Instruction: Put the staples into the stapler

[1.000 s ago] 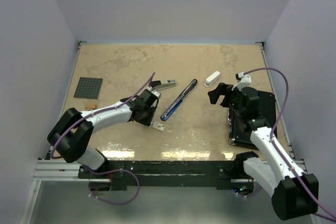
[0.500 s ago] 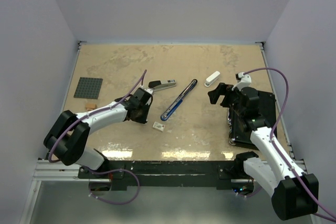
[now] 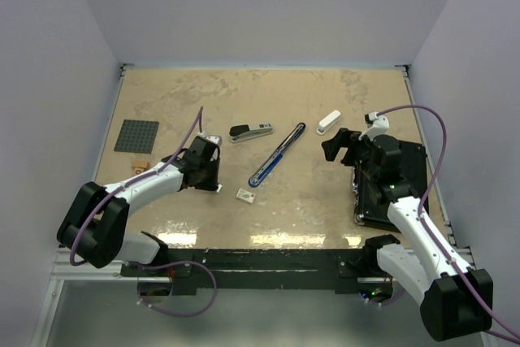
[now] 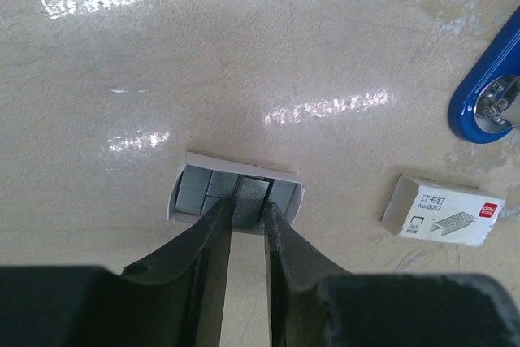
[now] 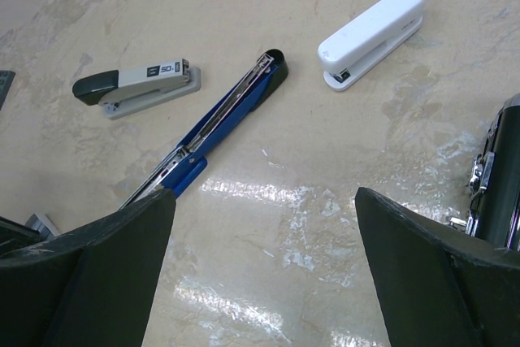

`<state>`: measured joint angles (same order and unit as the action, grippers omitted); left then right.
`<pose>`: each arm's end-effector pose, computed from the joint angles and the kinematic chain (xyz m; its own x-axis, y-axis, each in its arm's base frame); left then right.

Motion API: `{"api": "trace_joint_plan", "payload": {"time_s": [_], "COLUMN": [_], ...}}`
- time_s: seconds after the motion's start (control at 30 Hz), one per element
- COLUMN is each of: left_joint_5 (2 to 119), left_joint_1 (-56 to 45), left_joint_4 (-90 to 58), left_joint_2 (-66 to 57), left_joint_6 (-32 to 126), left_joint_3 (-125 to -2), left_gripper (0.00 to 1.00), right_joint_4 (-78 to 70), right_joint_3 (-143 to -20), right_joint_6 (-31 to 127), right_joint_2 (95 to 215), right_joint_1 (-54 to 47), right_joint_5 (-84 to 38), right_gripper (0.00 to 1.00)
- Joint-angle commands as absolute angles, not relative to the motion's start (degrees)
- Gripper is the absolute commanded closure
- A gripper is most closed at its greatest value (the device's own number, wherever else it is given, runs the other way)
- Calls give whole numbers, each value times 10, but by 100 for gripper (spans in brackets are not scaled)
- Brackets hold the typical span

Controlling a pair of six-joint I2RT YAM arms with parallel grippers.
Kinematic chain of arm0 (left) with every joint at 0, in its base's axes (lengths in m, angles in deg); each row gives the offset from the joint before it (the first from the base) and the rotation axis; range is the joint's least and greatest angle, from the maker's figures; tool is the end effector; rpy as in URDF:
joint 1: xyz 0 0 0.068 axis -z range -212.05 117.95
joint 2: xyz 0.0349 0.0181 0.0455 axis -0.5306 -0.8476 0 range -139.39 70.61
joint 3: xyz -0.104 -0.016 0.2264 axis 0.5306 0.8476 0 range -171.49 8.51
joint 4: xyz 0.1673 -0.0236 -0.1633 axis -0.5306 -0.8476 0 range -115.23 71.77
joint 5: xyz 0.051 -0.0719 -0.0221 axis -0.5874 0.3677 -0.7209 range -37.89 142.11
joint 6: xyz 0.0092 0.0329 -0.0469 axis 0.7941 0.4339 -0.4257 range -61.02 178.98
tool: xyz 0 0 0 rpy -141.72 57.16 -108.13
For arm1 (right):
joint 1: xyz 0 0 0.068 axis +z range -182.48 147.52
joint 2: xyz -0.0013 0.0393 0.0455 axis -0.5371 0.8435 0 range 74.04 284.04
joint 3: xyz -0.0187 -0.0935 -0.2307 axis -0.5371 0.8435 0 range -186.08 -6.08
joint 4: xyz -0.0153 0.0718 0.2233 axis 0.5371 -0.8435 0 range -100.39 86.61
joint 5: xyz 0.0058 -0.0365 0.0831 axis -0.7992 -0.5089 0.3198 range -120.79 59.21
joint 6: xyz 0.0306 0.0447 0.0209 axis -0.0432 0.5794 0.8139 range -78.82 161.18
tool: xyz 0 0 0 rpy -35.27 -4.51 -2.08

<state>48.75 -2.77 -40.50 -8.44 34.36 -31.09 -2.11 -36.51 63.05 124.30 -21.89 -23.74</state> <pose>0.2056 -0.1125 0.1562 -0.8916 0.0231 -0.4522 0.1017 0.9834 -0.1504 0.1957 0.0417 0.2443 -0.4009 0.3011 -0.8652 -0.1590 0.9072 0.3894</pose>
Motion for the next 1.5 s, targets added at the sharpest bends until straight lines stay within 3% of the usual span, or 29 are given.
{"api": "trace_joint_plan", "payload": {"time_s": [0.0, 0.27, 0.93, 1.47], "left_joint_5": [516, 438, 470, 437], "left_joint_1": [-37, -38, -16, 5], "left_joint_4": [-371, -411, -460, -461], "left_joint_2": [-72, -63, -110, -134], "left_joint_6": [321, 338, 362, 373], "left_joint_3": [-304, -327, -372, -386], "left_gripper": [73, 61, 52, 57], "right_joint_4": [2, 2, 14, 22], "right_joint_3": [-359, -353, -351, -353], "right_joint_6": [637, 637, 646, 650], "right_joint_2": [1241, 1235, 1247, 1261], "right_joint_1": [-217, -218, -217, -217], "right_joint_5": [-231, -233, -228, -226], "right_gripper": [2, 2, 2, 3]}}
